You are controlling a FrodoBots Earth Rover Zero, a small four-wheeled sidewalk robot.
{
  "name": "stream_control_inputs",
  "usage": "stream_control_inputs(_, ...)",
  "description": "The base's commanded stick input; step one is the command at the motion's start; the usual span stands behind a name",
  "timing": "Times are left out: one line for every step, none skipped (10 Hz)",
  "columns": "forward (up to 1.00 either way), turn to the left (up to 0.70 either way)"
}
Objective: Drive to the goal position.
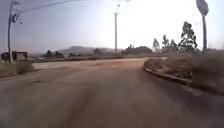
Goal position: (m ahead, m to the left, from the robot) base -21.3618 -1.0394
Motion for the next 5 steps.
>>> stream_control_inputs(1.00,0.00)
stream_control_inputs(1.00,0.00)
stream_control_inputs(1.00,0.00)
stream_control_inputs(1.00,0.00)
stream_control_inputs(1.00,0.00)
